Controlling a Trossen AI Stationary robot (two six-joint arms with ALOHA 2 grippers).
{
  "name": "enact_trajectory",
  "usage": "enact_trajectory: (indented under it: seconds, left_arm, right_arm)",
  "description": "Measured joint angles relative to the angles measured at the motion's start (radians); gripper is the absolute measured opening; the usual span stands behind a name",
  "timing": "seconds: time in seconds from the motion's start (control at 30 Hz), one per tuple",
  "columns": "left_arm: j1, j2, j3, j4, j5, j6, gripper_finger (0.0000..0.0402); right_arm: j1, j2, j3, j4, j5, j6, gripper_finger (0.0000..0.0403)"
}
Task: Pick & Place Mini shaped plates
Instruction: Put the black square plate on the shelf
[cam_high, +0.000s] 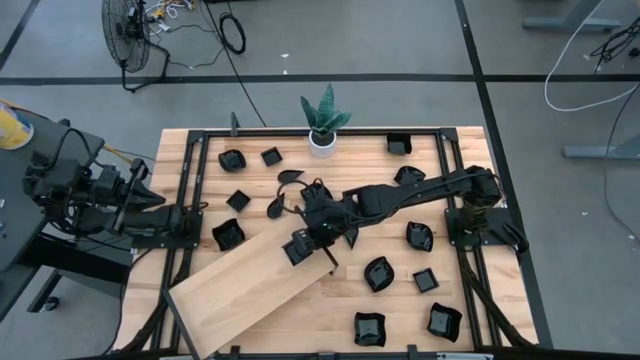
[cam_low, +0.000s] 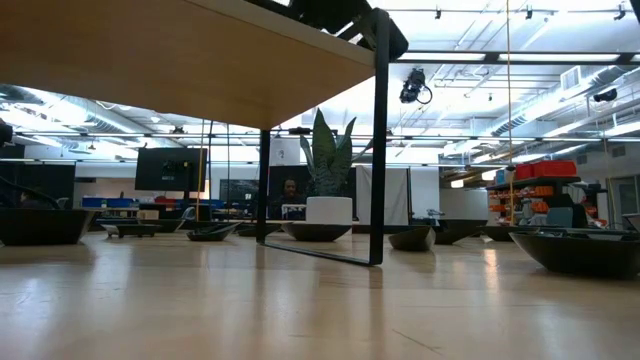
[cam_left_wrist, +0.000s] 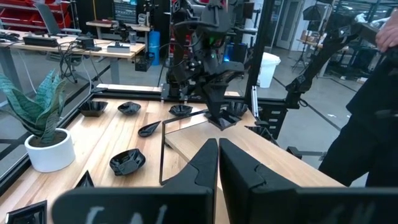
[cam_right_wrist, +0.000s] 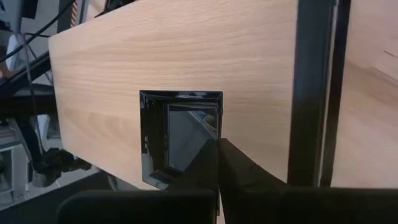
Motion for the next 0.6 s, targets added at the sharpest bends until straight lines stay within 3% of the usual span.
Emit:
enact_trajectory:
  seconds: [0.27,0.6]
  left_arm:
    - [0.000,0.000,0.000,0.000,0.000,0.000,0.0018]
    - [0.000,0.000,0.000,0.000,0.000,0.000,0.0018]
  right_arm:
    - [-0.001,0.001,-0.050,0.074,-0.003,0.048,0.0000]
    - [-0.001,0.001,-0.050,0.075,-0.003,-0.030,0.0000]
